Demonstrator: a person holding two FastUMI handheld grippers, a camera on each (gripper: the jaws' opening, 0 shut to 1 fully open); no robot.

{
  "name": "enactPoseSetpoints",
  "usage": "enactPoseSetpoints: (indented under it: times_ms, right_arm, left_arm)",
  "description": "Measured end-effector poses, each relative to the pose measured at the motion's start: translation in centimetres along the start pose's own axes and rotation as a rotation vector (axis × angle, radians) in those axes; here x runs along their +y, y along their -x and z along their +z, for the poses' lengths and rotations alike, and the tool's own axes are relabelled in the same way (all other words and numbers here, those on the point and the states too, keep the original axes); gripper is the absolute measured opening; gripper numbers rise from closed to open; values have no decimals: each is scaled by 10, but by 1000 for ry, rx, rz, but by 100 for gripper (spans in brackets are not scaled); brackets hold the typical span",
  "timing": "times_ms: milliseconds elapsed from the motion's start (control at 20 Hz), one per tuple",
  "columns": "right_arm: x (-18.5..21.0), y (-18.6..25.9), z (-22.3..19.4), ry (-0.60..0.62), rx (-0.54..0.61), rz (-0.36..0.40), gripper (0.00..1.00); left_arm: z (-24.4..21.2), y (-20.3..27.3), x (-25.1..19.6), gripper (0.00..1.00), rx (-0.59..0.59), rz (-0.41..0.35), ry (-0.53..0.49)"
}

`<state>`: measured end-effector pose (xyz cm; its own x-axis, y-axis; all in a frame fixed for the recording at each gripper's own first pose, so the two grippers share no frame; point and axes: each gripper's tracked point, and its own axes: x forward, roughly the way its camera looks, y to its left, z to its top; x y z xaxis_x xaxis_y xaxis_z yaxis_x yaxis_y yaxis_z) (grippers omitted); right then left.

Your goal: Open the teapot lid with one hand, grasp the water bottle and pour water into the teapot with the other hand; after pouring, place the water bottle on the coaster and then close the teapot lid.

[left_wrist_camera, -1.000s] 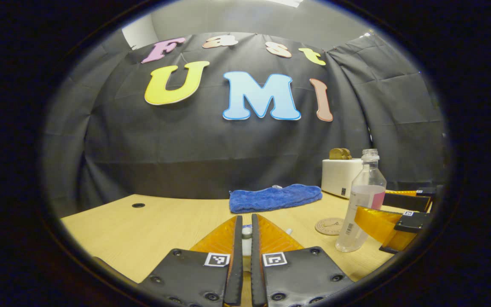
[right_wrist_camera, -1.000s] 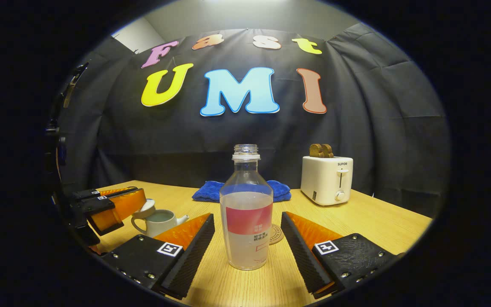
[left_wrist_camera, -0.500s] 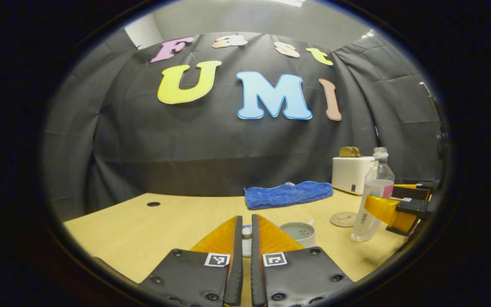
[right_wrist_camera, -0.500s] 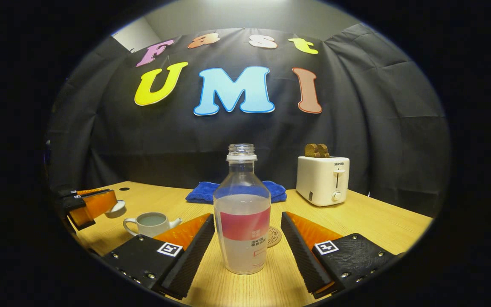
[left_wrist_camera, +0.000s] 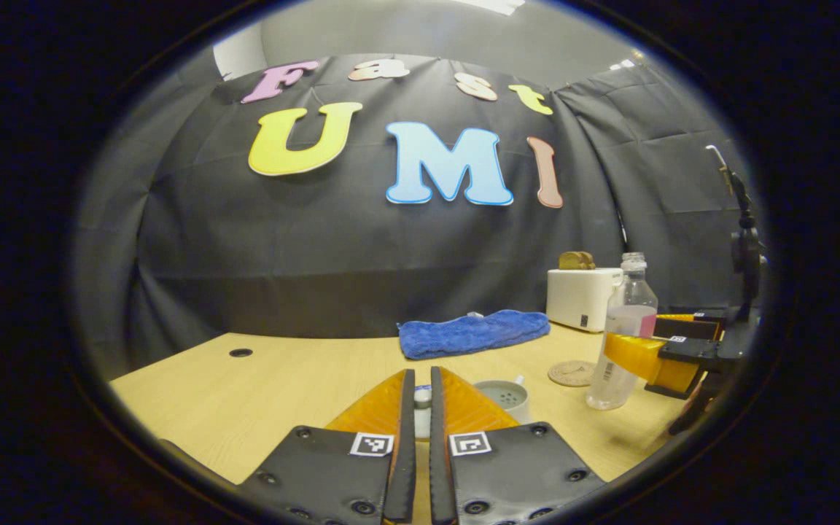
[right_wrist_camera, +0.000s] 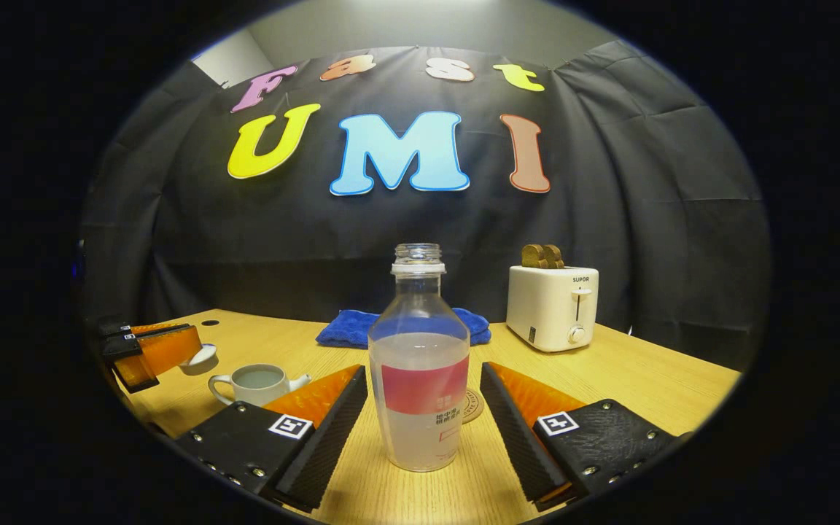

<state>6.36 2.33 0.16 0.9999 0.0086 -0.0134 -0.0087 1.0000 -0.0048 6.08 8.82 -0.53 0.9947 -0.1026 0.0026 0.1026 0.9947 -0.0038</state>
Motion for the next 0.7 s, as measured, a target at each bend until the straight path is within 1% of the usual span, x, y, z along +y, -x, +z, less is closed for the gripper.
enactPoseSetpoints:
  times_ms: [50, 100, 150, 200, 300, 400, 450, 550, 700]
  right_arm:
    - [0, -2, -3, -2, 9, 2, 96]
    - [0, 6, 1, -2, 13, -6, 88]
    - [0, 2, 0, 3, 12, -5, 79]
    - [1, -1, -2, 6, 14, -5, 77]
    - [1, -1, -1, 11, 11, -4, 77]
    - [1, -3, 0, 66, 13, -8, 75]
    - [0, -4, 2, 117, 11, -20, 75]
    - [1, -6, 3, 270, 10, -30, 75]
    - [7, -8, 1, 505, -1, -21, 75]
  left_arm:
    - [1, 0, 2, 15, 1, 1, 0]
    - [-1, -1, 2, 15, 2, -3, 1]
    - [0, -1, 2, 14, 1, -7, 2]
    - [-1, -1, 2, 14, 2, -8, 1]
    - [-1, -1, 1, 14, 2, -16, 2]
    - [0, 0, -1, 15, 1, -33, 2]
    - [1, 1, -2, 15, 0, -45, 2]
    - [0, -2, 0, 15, -2, -72, 1]
    - [0, -7, 11, 15, -2, -65, 2]
